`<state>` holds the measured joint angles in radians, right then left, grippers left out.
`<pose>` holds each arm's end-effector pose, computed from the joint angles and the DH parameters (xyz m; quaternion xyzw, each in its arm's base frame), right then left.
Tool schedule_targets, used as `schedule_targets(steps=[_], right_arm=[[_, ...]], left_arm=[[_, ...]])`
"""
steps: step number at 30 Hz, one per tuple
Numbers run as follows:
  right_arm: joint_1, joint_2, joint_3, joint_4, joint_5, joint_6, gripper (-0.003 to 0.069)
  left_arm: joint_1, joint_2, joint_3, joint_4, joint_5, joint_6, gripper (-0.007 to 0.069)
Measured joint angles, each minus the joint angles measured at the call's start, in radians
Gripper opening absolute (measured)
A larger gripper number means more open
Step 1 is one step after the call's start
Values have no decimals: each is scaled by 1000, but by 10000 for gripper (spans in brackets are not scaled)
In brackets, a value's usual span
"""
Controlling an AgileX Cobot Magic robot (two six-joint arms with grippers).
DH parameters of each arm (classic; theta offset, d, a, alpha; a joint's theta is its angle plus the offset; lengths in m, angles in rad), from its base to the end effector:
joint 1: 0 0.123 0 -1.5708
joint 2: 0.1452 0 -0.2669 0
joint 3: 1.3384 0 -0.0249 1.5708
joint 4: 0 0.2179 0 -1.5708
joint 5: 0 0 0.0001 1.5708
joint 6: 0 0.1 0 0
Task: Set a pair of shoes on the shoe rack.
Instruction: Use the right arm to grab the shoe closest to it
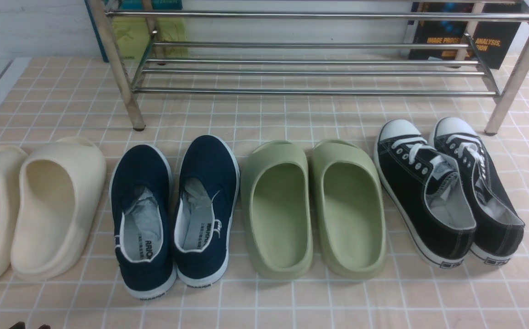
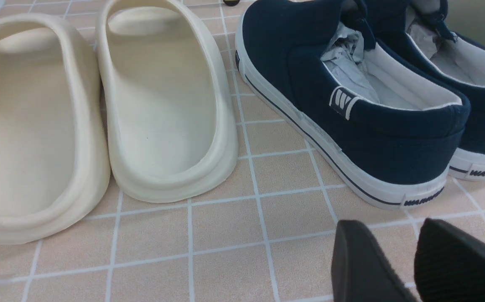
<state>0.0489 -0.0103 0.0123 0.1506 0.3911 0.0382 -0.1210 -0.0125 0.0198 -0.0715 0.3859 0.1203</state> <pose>0.0455 0.0080 0.1725 0.0348 0.8045 0.0898 0.5861 0.0453 -0.0082 0.1704 0.0784 0.8025 -0.0306 0.5907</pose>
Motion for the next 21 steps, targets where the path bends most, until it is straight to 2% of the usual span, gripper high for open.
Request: schedule_targets(steps=[21], right_arm=[[0, 0, 0, 0, 0, 0, 132]], left_arm=[[0, 0, 0, 0, 0, 0, 239]])
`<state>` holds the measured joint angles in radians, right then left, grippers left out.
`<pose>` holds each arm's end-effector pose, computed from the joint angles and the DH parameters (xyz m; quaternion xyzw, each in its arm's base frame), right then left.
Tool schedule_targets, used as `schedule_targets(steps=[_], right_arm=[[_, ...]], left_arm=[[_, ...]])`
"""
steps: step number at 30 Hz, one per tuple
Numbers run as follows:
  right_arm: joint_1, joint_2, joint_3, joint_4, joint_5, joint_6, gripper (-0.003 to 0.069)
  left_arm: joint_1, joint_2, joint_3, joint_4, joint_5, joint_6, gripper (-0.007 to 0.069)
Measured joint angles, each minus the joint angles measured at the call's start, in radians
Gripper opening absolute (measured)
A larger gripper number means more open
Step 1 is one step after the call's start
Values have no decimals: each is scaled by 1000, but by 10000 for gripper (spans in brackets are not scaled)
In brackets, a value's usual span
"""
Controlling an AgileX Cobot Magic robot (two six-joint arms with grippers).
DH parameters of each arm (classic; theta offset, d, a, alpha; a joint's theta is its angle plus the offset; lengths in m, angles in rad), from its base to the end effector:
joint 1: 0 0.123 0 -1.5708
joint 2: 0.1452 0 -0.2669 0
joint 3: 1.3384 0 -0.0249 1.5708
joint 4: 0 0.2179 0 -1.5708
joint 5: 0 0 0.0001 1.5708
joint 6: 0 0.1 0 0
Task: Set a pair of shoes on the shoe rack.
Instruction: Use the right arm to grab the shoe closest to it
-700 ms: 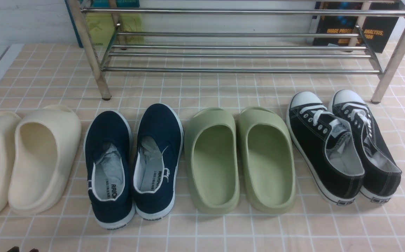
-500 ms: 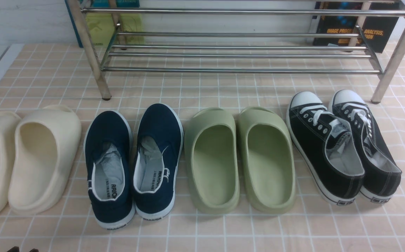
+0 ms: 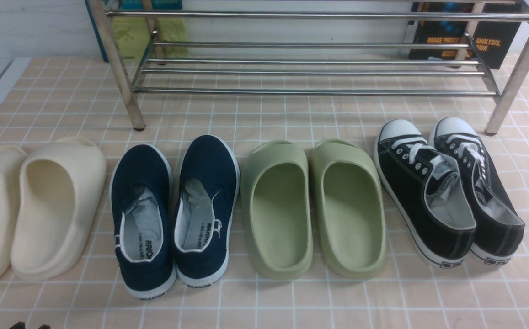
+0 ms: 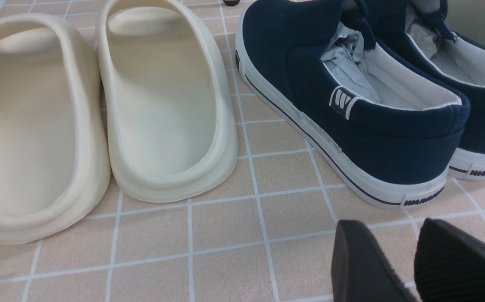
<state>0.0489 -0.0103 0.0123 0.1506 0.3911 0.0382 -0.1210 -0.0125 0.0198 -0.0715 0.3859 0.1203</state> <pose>0.0455 0.0080 0.1725 0.0348 0.8045 0.0898 0.5861 0.0453 -0.0082 0.1704 0.0784 0.8025 -0.0306 0.5907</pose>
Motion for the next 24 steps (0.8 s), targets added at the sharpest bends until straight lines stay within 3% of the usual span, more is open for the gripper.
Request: schedule_targets(steps=[17, 21, 24], right_arm=[[0, 0, 2, -2, -25, 0, 149], [0, 0, 10, -2, -83, 0, 154], [0, 0, 11, -2, -222, 0, 158]], left_arm=[[0, 0, 0, 0, 0, 0, 239], [0, 0, 0, 0, 0, 0, 239], [0, 0, 0, 0, 0, 0, 239]])
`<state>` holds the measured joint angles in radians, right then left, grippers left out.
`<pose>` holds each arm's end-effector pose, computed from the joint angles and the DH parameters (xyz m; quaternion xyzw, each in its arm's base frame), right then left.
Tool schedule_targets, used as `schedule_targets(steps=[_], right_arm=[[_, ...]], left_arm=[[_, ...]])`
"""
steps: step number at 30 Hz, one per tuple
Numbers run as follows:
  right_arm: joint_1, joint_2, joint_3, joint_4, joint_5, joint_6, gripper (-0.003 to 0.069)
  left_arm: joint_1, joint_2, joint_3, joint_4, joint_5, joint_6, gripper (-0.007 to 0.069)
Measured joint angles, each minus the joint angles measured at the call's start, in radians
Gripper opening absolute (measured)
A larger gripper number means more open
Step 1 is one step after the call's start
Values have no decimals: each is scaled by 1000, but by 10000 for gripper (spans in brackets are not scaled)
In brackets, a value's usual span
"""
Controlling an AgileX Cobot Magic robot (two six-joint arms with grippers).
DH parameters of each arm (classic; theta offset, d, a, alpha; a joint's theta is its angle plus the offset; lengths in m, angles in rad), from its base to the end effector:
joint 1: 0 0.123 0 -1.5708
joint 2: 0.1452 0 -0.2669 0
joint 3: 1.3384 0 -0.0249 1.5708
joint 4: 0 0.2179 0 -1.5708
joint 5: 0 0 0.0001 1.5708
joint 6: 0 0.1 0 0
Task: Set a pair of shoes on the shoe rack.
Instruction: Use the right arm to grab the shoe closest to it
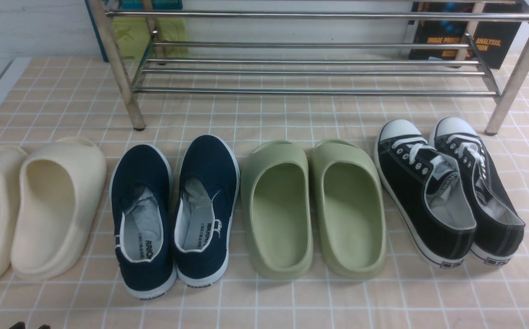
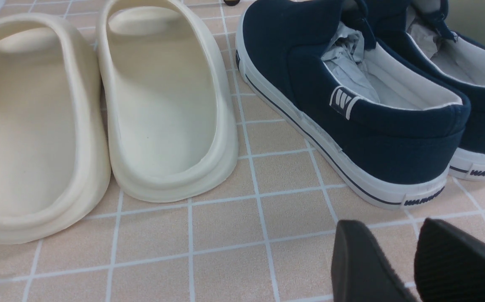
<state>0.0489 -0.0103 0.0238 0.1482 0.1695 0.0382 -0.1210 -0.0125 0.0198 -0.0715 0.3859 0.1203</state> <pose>0.0503 0.0050 0.1903 0.0417 0.7384 0.0874 0.6674 0.0453 -0.0082 0.1704 0.0784 0.8025 -0.0306 0.5907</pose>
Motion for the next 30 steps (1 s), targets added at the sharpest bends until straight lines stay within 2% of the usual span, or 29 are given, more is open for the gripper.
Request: schedule_targets(steps=[5, 7, 8, 10, 13, 15, 19, 22, 24, 25, 28, 30], right_arm=[[0, 0, 0, 0, -387, 25, 166], [0, 0, 0, 0, -459, 45, 167], [0, 0, 0, 0, -574, 93, 167], [0, 0, 0, 0, -705, 162, 171], [0, 0, 0, 2, -826, 231, 174], [0, 0, -2, -4, -847, 249, 174], [0, 8, -119, -32, -742, 246, 159], [0, 45, -227, -38, -628, 199, 101], [0, 142, -372, -45, -480, 106, 7], [0, 176, -405, -46, -439, 66, -10], [0, 321, -481, -49, -286, -27, -15], [0, 374, -491, -49, -218, -45, -13]], left_arm=[[0, 0, 0, 0, 0, 0, 239], [0, 0, 0, 0, 0, 0, 239], [0, 0, 0, 0, 0, 0, 239], [0, 0, 0, 0, 0, 0, 239], [0, 0, 0, 0, 0, 0, 239], [0, 0, 0, 0, 0, 0, 239], [0, 0, 0, 0, 0, 0, 239], [0, 0, 0, 0, 0, 0, 239], [0, 0, 0, 0, 0, 0, 239], [0, 0, 0, 0, 0, 0, 239], [0, 0, 0, 0, 0, 0, 239], [0, 0, 0, 0, 0, 0, 239]])
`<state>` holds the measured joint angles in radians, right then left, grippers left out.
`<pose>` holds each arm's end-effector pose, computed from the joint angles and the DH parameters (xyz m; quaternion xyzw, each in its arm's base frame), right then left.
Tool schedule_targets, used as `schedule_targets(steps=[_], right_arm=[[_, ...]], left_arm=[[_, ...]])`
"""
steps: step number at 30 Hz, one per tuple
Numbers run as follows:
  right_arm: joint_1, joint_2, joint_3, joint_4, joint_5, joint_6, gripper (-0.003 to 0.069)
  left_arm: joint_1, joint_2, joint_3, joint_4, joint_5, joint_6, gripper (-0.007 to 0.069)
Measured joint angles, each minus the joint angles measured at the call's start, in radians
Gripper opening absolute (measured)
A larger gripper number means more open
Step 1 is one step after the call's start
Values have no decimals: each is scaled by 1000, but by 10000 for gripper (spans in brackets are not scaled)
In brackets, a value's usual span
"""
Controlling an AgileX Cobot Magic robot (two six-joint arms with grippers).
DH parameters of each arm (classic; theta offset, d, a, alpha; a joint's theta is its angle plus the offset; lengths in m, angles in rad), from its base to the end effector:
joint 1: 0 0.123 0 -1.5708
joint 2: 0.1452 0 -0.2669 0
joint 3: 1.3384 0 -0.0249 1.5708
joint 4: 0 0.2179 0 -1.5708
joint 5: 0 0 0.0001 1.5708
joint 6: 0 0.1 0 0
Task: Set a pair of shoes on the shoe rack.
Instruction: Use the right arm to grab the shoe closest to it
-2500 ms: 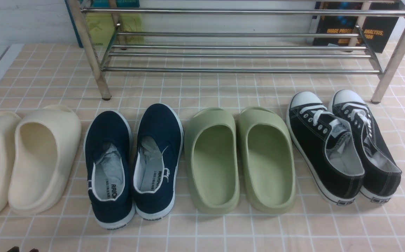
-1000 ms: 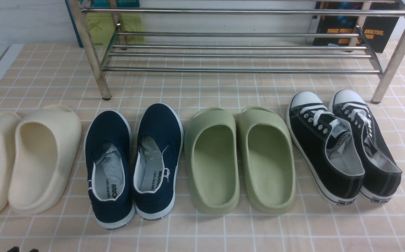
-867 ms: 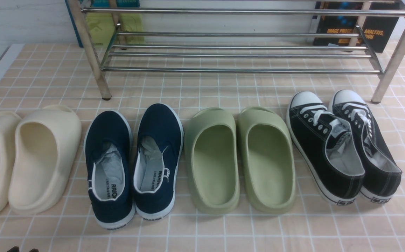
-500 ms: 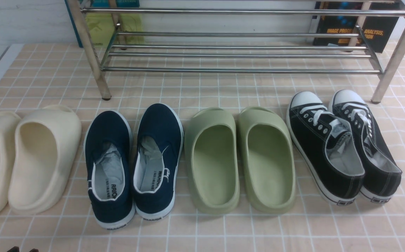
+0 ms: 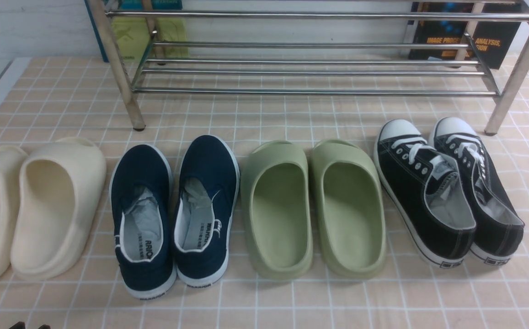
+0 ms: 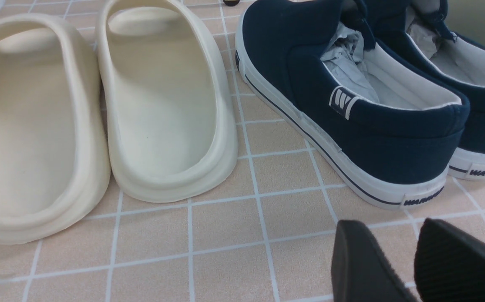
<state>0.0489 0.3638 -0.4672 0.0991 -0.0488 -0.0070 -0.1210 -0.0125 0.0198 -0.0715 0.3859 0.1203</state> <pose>0.0733 0.0031 0.3424 0.0152 0.6175 0.0539 0.7846 0.0453 -0.0082 0.1704 0.0784 0.8025 -0.0306 0.5907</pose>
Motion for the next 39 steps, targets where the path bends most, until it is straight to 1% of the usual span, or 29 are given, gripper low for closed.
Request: schedule_targets(steps=[1, 3, 4, 5, 7, 8, 9, 10, 11, 12, 13, 15, 16, 17, 18, 23, 25, 27, 29, 31, 32, 33, 34, 35, 36, 37, 39], right_arm=[[0, 101, -5, 15, 99, -4, -6], [5, 193, -11, 46, 229, 7, -3], [11, 262, -23, 85, 353, 7, -3], [21, 321, -38, 110, 437, 7, -2], [47, 423, -75, 144, 567, -50, 0], [70, 488, -104, 159, 631, -98, 2], [75, 498, -110, 162, 631, -98, 2], [106, 563, -146, 169, 680, -153, 10], [135, 612, -176, 173, 692, -175, 20], [139, 612, -176, 173, 693, -178, 22], [177, 680, -220, 174, 694, -195, 43], [210, 740, -261, 174, 694, -195, 77], [225, 770, -282, 172, 697, -195, 106], [247, 824, -322, 167, 707, -192, 158], [260, 862, -350, 159, 714, -190, 193], [285, 1048, -463, 74, 715, -186, 405], [285, 1118, -492, 35, 701, -186, 452], [285, 1196, -512, 2, 666, -183, 471], [285, 1262, -524, -14, 633, -174, 460], [285, 1323, -542, -18, 619, -170, 390], [285, 1327, -544, -18, 618, -169, 371], [285, 1348, -555, -18, 619, -168, 326], [285, 1365, -573, -15, 631, -168, 203], [285, 1366, -578, -14, 634, -168, 188], [286, 1364, -597, -8, 663, -166, 85], [286, 1362, -614, -5, 691, -155, 28], [286, 1356, -636, -4, 724, -136, 4]], left_arm=[[0, 0, 0, 0, 0, 0, 239], [0, 0, 0, 0, 0, 0, 239], [0, 0, 0, 0, 0, 0, 239], [0, 0, 0, 0, 0, 0, 239], [0, 0, 0, 0, 0, 0, 239], [0, 0, 0, 0, 0, 0, 239], [0, 0, 0, 0, 0, 0, 239], [0, 0, 0, 0, 0, 0, 239], [0, 0, 0, 0, 0, 0, 239], [0, 0, 0, 0, 0, 0, 239], [0, 0, 0, 0, 0, 0, 239], [0, 0, 0, 0, 0, 0, 239], [0, 0, 0, 0, 0, 0, 239], [0, 0, 0, 0, 0, 0, 239], [0, 0, 0, 0, 0, 0, 239], [0, 0, 0, 0, 0, 0, 239], [0, 0, 0, 0, 0, 0, 239], [0, 0, 0, 0, 0, 0, 239], [0, 0, 0, 0, 0, 0, 239], [0, 0, 0, 0, 0, 0, 239], [0, 0, 0, 0, 0, 0, 239], [0, 0, 0, 0, 0, 0, 239], [0, 0, 0, 0, 0, 0, 239], [0, 0, 0, 0, 0, 0, 239], [0, 0, 0, 0, 0, 0, 239], [0, 0, 0, 0, 0, 0, 239], [0, 0, 0, 0, 0, 0, 239]])
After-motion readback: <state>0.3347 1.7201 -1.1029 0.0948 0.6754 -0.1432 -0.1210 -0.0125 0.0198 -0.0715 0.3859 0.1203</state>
